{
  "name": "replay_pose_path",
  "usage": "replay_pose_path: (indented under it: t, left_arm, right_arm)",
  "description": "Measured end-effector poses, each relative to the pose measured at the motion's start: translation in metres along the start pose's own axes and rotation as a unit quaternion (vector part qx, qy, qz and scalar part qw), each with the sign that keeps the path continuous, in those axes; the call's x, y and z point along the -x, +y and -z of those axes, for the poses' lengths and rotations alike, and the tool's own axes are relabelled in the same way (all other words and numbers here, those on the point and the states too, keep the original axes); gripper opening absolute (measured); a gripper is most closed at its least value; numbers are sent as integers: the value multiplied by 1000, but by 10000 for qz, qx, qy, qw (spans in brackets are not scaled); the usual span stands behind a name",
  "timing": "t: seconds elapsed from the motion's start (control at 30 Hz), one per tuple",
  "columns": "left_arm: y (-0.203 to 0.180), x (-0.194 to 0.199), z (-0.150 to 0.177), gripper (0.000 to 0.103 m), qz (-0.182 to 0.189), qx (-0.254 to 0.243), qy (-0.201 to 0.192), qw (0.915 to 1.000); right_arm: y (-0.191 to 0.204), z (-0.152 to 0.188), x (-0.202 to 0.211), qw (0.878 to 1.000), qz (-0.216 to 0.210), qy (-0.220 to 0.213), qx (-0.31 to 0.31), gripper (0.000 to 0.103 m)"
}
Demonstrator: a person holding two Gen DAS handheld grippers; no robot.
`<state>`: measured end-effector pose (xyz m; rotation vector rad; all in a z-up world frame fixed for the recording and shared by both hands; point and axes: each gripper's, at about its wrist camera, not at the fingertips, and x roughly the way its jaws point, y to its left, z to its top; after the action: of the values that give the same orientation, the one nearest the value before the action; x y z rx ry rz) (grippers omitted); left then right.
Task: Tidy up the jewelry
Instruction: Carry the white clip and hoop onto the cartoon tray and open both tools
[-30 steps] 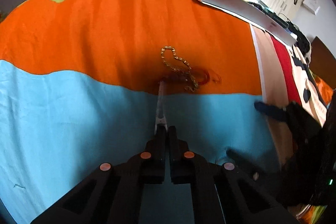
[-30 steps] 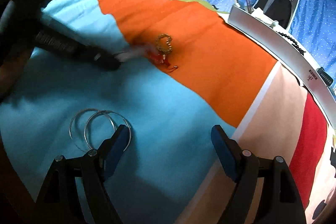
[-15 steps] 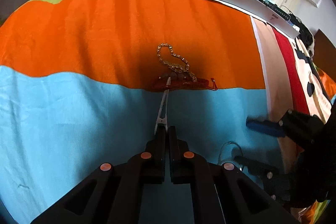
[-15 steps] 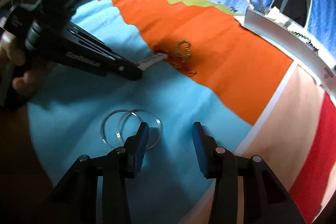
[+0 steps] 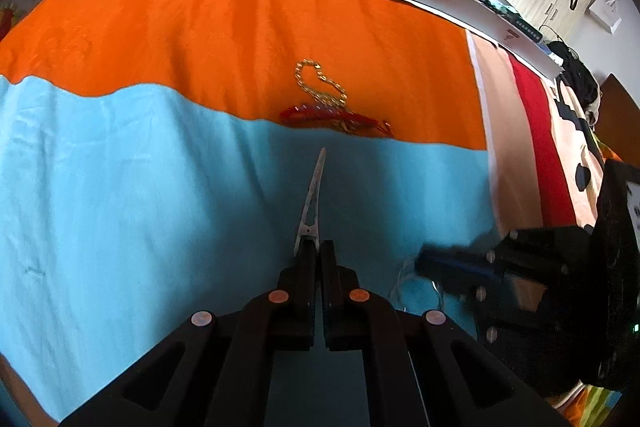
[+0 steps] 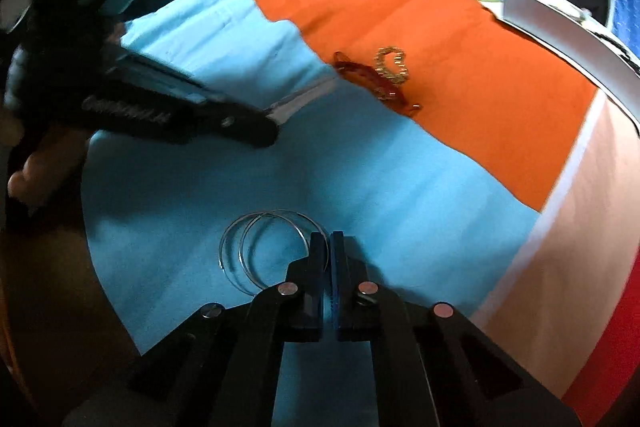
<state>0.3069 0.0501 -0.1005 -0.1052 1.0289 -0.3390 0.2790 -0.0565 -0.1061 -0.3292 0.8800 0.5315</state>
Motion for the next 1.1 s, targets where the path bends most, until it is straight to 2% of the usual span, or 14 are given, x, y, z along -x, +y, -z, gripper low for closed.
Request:
replay_pose_path:
  t: [0.2,0.4,0.6,0.8,0.97,1.1]
  left_arm:
    - [-12,15,21,3,54,73,-6,10000]
    - [-36,25,12,3,112,-59,-170,9998]
    - [-69,39,-39,3,286,-311,-516,9978]
    - [-110,47,-122,3,421,-732,-994,9915]
    - [-142,32,-202,3,664,-718,-1245,9874]
    - [-157,8,-242,3,1000,-633,-1074,9872]
  right_arm:
    - [-14,6,27,9973,600,-399,-134,2]
    - [-38,7,63,9902,1044,-902,-228,2]
    - [-71,-4,107,9765,1499,-1504,-367,2]
    - [-128,-52,153,9638,1747,-1934,-556,2]
    - [-201,-104,170,9581,1881,-2005,-802,2]
    - [-267,-137,160,9579,1845,-1777,-1296,2]
